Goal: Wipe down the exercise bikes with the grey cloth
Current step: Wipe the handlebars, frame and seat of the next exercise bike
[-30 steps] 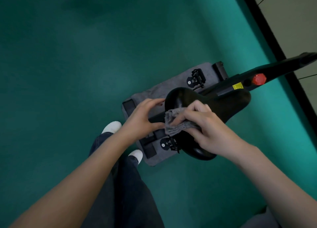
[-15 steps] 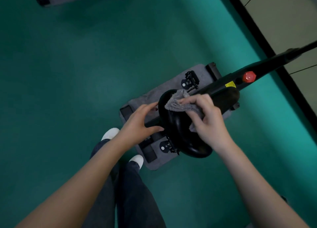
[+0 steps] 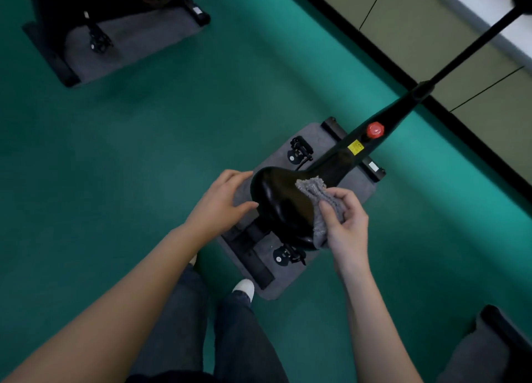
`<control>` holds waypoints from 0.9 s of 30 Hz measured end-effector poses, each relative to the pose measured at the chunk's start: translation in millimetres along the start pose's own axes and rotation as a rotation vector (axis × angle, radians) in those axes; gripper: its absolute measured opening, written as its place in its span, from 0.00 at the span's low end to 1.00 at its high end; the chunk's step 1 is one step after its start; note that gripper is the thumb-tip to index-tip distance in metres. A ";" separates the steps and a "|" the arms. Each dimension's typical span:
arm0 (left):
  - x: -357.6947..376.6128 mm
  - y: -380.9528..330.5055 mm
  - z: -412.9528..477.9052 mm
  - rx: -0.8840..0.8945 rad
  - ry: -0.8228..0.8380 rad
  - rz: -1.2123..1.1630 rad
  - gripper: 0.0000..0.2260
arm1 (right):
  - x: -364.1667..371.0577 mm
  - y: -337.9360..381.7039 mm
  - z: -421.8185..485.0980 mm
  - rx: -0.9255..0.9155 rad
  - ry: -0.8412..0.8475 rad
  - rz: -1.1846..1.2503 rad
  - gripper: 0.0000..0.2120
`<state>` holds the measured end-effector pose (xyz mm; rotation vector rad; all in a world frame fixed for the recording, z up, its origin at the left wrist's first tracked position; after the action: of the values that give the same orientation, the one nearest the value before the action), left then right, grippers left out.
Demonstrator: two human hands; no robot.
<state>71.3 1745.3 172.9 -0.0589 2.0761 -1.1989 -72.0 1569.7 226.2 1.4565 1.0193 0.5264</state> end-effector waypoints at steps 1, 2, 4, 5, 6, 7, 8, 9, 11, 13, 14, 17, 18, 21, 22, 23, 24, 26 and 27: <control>-8.5 -5.1 -1.9 0.007 -0.007 0.009 0.27 | 3.3 5.4 -1.7 0.006 -0.006 0.023 0.12; -17.8 -9.2 -4.1 0.015 -0.016 0.019 0.27 | 7.1 11.2 -3.6 0.012 -0.011 0.047 0.12; -38.1 -14.4 -9.6 0.029 -0.030 0.046 0.26 | 14.9 22.0 -5.6 0.026 -0.021 0.083 0.11; -48.3 -15.3 -12.5 0.033 -0.034 0.059 0.25 | 19.2 27.3 -6.1 0.031 -0.025 0.088 0.10; -59.1 -14.8 -15.2 0.038 -0.037 0.071 0.25 | 24.6 32.9 -5.7 0.034 -0.026 0.087 0.10; -70.7 -13.6 -17.7 0.043 -0.038 0.081 0.24 | 31.5 39.3 -4.5 0.037 -0.024 0.086 0.09; -82.8 -11.3 -20.2 0.048 -0.038 0.089 0.24 | 39.7 45.6 -2.5 0.040 -0.022 0.085 0.09; -96.1 -7.6 -22.8 0.052 -0.040 0.097 0.24 | 49.9 53.1 0.2 0.039 -0.020 0.082 0.08; -128.7 4.4 -29.0 0.054 -0.048 0.120 0.24 | 76.3 70.8 8.4 0.027 -0.021 0.094 0.09; -167.6 21.2 -35.8 0.048 -0.062 0.146 0.23 | 111.6 91.4 19.2 0.008 -0.014 0.116 0.11; -189.5 30.5 -39.4 0.047 -0.075 0.158 0.23 | 132.3 102.7 25.0 -0.004 -0.008 0.126 0.11; -258.4 63.1 -51.1 0.027 -0.111 0.190 0.23 | 201.7 131.7 42.3 -0.020 0.000 0.156 0.11; -281.4 74.5 -54.6 0.021 -0.122 0.202 0.23 | 225.9 141.4 47.9 -0.028 -0.001 0.156 0.11; -341.5 105.8 -62.6 0.006 -0.138 0.253 0.22 | 293.5 167.0 64.3 -0.048 0.000 0.156 0.12; -358.8 114.8 -65.0 -0.002 -0.144 0.270 0.22 | 313.1 174.7 69.5 -0.058 0.006 0.154 0.13; -374.6 122.6 -67.3 -0.011 -0.153 0.287 0.22 | 330.2 181.3 74.4 -0.064 0.014 0.153 0.13; -389.6 129.2 -69.2 -0.017 -0.167 0.305 0.22 | 345.0 187.0 79.6 -0.067 0.024 0.151 0.13; -415.0 139.7 -71.1 -0.023 -0.201 0.347 0.23 | 365.9 196.8 90.0 -0.072 0.035 0.129 0.12; -426.0 143.7 -70.9 -0.024 -0.216 0.375 0.23 | 372.9 200.6 96.2 -0.077 0.033 0.117 0.13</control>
<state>384.8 2038.4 324.5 0.1756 1.8128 -0.8970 252.6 1845.6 310.1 1.4491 0.9334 0.6685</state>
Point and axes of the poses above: each hand's wrist, its own z-axis towards the middle knuckle, its own x-axis out of the palm, y = z × x, the point moved 8 cm from there along z, towards the middle knuckle, and after that the axes turned 11 degrees about y, right-handed, at the moved point
